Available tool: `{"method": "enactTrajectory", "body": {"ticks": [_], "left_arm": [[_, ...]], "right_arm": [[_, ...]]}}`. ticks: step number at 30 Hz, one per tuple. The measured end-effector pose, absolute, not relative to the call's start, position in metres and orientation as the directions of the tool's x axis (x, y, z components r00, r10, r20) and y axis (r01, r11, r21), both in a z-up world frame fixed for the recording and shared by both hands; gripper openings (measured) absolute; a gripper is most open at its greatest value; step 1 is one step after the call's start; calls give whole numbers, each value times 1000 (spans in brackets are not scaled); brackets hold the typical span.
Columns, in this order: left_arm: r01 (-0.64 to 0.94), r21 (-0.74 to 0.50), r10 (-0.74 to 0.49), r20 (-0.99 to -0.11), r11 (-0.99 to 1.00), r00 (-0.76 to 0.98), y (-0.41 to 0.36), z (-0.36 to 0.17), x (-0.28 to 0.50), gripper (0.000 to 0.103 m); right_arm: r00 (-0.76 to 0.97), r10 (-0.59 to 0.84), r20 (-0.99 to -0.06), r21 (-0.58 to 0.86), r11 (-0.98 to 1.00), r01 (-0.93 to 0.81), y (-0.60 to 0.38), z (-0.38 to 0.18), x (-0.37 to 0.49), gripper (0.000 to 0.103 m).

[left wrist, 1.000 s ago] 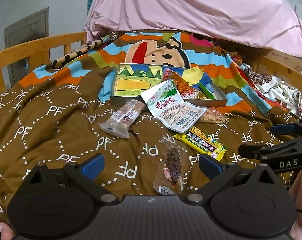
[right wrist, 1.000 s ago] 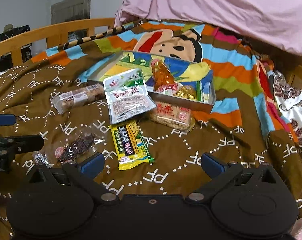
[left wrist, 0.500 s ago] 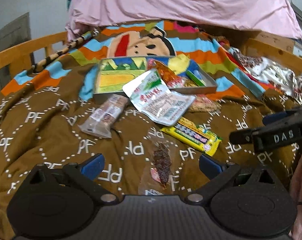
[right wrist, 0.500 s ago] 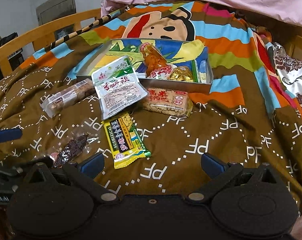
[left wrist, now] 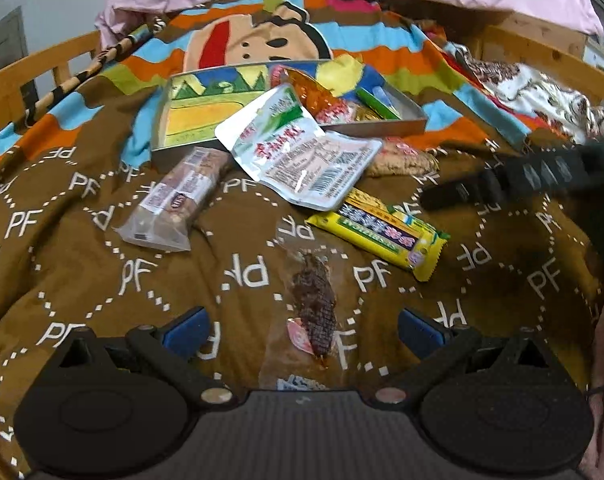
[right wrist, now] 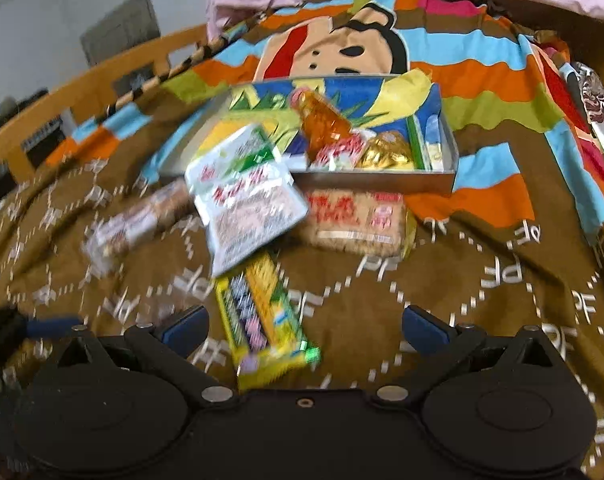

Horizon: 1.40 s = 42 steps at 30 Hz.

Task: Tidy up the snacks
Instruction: 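Move the left tool toward the brown jerky stick while the right tool approaches the yellow pack, then close the left tool on the jerky stick while the right tool grasps the yellow pack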

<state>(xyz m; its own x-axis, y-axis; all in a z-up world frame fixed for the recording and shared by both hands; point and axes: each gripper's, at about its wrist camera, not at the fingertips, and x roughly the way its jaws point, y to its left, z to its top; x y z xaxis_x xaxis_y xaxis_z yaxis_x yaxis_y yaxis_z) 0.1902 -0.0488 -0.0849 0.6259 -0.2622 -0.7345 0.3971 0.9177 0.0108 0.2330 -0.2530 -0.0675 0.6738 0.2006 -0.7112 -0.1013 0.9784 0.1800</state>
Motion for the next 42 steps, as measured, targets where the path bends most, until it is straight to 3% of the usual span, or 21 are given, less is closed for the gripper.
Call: {"method": "enactTrajectory", "body": {"ticks": [2,9,23,28,31,33,35,39,42], "left_arm": [[408,33,-251,-742,912,621,-52,-87,191,102],[401,43,-231,-760,915,608,-50,-95,196,102],[409,7,-261,-760,913,595,-38,-101,198,102],[392,-29,-283,-740,920,610,-27,-99,194,94],[386,-46,-296,-727,921,620,-21,-98,192,86],[385,-52,-304,-715,921,630,-19,-96,192,75],[393,-30,-300,-702,919,647,-23,-93,191,72],[419,24,-309,-639,908,705,-32,-84,181,79],[472,36,-341,-644,881,685,-41,-85,183,79]], "right_arm": [[687,218,-693,181,975,-127,-253,-68,240,102],[683,209,-700,-65,933,-353,-222,-78,248,103],[554,287,-781,26,902,-431,-222,-97,267,102],[518,327,-791,51,878,-476,-217,-98,265,98],[520,315,-794,15,865,-501,-211,-99,260,94],[521,308,-796,-3,859,-513,-208,-100,259,90],[522,298,-799,-21,854,-520,-205,-102,258,90],[528,291,-798,-30,856,-517,-204,-103,258,90],[535,286,-795,-36,858,-512,-203,-104,259,90]]}}
